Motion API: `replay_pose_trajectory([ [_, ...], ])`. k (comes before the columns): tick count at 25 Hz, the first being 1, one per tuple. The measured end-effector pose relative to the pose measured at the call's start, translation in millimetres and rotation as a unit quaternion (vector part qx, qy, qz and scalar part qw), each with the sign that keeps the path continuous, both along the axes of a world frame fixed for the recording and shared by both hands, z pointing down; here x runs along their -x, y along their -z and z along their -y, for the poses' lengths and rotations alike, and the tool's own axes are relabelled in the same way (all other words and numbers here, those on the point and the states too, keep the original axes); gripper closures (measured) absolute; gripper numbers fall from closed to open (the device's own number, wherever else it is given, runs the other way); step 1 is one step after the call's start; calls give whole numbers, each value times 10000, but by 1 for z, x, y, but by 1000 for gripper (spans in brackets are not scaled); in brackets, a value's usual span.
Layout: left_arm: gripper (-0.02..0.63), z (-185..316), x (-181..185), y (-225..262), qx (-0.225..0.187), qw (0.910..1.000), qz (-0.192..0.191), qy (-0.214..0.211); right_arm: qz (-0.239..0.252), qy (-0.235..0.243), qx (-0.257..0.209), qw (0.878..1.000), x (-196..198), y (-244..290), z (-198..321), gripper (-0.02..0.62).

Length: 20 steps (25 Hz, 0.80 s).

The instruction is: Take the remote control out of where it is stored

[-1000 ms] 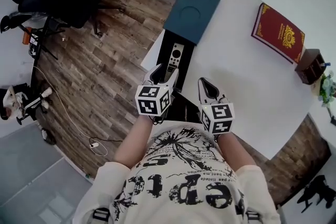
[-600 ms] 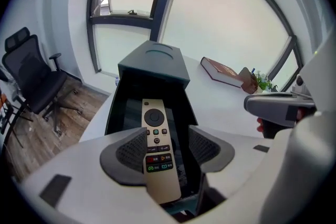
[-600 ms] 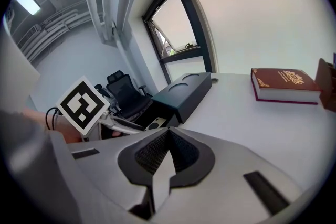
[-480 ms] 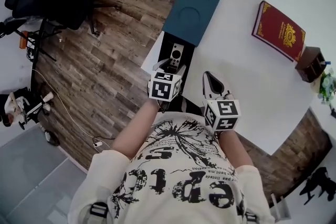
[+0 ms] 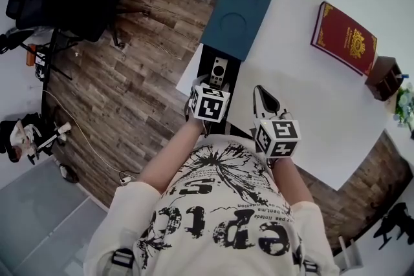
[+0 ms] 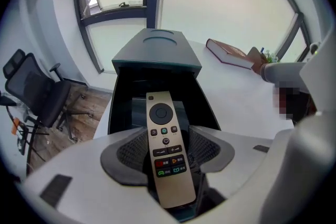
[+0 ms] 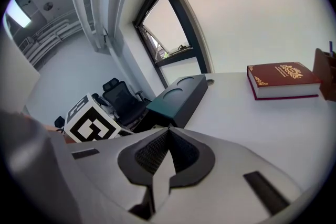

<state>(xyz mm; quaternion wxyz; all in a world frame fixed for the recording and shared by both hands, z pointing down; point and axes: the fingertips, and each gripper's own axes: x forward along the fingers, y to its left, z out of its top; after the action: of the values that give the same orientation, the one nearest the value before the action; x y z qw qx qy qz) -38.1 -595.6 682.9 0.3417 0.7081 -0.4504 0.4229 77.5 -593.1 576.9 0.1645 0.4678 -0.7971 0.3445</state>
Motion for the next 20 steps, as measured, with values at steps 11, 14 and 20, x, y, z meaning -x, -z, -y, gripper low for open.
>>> replay_pose_trajectory([
  [11,377,3,-1,-6,6,9978,545,-390,-79,-53,-9,10000,-8,4,-6,592],
  [14,379,0,-6,-4,-31,9981,385,-486,-106,-142,-69,9998,-16,8,-8,592],
  [20,380,-9,-9,4,-123,9993,-85,-330,-220,-417,-142,9988,-38,12,-11,592],
])
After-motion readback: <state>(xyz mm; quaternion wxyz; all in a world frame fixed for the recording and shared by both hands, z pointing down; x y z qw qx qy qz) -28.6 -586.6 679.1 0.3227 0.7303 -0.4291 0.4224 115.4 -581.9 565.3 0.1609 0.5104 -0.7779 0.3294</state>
